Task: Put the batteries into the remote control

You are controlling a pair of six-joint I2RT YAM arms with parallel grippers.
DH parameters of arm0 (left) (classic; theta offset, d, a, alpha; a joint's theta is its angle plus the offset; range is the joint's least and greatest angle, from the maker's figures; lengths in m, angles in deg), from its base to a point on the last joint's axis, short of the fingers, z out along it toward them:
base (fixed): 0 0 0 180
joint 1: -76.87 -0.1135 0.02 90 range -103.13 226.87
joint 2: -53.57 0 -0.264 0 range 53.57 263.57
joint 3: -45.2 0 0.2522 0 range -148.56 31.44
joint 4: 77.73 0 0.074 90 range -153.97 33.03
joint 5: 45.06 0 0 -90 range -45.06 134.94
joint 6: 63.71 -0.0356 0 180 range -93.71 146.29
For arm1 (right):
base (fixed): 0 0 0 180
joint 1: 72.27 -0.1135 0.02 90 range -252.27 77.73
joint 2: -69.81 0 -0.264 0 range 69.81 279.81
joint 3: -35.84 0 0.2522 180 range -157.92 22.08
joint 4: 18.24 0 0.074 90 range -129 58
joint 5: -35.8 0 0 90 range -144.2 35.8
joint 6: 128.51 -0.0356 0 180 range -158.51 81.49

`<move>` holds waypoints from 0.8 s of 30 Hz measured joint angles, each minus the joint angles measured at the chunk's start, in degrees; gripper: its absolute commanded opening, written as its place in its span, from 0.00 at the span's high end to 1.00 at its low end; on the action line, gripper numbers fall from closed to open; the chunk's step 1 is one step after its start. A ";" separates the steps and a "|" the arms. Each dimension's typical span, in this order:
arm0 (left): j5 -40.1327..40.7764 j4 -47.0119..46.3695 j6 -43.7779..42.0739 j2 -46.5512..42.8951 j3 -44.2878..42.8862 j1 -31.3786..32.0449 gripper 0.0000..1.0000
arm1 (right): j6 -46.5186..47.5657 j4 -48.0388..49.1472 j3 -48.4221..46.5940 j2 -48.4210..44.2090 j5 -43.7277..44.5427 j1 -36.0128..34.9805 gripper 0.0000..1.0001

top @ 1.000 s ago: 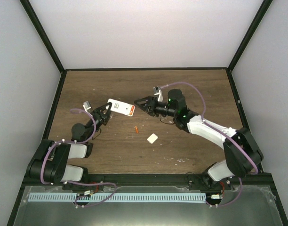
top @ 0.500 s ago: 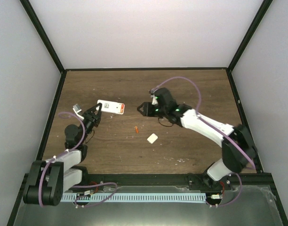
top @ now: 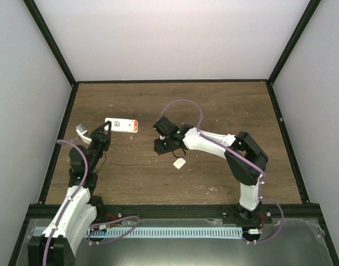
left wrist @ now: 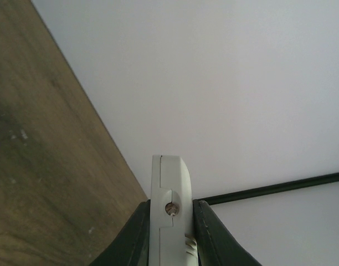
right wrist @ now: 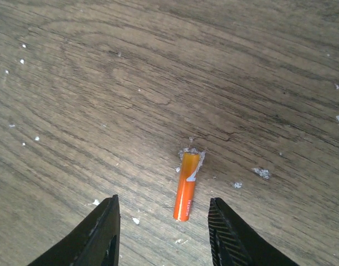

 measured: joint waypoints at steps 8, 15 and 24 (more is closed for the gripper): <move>0.24 6.99 -0.09 -2.10 0.00 0.00 1.00 | 0.46 -1.44 -0.46 3.10 0.55 -0.76 0.67; 0.20 8.39 -0.07 -2.36 0.00 0.00 1.00 | 0.46 -1.81 -0.46 4.87 0.85 -1.03 0.70; -0.09 8.41 -0.09 -1.75 0.00 0.00 1.00 | 0.87 -2.58 -2.25 7.08 1.68 -1.07 0.81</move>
